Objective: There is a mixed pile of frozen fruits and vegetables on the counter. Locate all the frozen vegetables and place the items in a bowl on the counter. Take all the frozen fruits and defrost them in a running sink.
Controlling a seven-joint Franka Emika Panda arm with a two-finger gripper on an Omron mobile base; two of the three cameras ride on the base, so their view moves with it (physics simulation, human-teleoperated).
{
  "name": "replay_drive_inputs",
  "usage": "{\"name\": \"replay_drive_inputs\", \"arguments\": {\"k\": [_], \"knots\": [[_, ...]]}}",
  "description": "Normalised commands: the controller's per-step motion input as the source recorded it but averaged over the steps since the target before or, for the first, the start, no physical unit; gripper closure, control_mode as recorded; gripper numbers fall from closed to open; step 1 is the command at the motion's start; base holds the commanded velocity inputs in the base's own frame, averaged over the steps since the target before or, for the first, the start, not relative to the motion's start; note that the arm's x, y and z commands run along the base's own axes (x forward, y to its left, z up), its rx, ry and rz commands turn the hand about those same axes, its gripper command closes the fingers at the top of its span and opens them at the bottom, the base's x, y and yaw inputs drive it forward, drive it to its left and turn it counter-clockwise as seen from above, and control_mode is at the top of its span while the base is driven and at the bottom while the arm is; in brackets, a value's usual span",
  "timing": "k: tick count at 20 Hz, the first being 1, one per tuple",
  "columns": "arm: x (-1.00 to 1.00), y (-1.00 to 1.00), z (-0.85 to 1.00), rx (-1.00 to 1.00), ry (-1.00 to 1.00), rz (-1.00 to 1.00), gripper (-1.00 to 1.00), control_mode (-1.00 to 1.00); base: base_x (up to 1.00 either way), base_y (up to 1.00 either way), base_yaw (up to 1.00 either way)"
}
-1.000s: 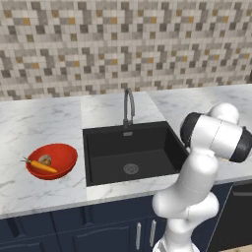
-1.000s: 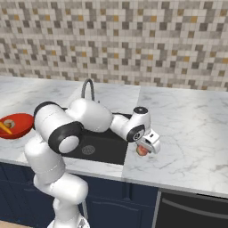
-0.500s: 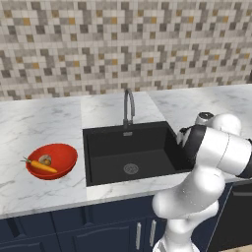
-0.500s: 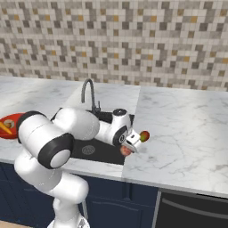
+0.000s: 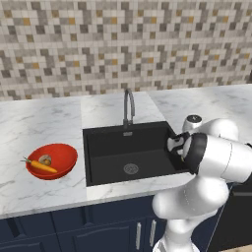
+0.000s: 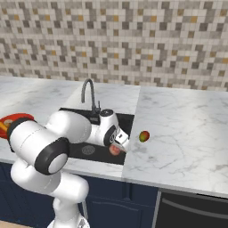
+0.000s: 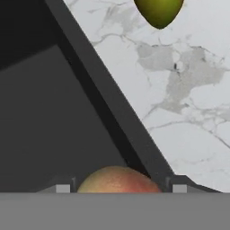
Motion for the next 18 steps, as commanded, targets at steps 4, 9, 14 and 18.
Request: {"name": "replay_drive_inputs", "arguments": {"k": [4, 9, 14, 18], "knots": [[0.17, 0.36, 0.0, 0.0, 0.0, 0.04, 1.0, -1.0, 0.0, 0.0, 0.0], [0.27, 0.21, 0.0, 0.0, 0.0, 0.04, 1.0, -1.0, 0.0, 0.0, 0.0], [0.35, 0.12, 0.0, 0.0, 0.0, 0.04, 1.0, -1.0, 0.0, 0.0, 0.0], [0.39, 0.16, -0.04, 0.0, 0.0, 0.03, 1.0, -1.0, 0.0, 0.0, 0.0]]}}
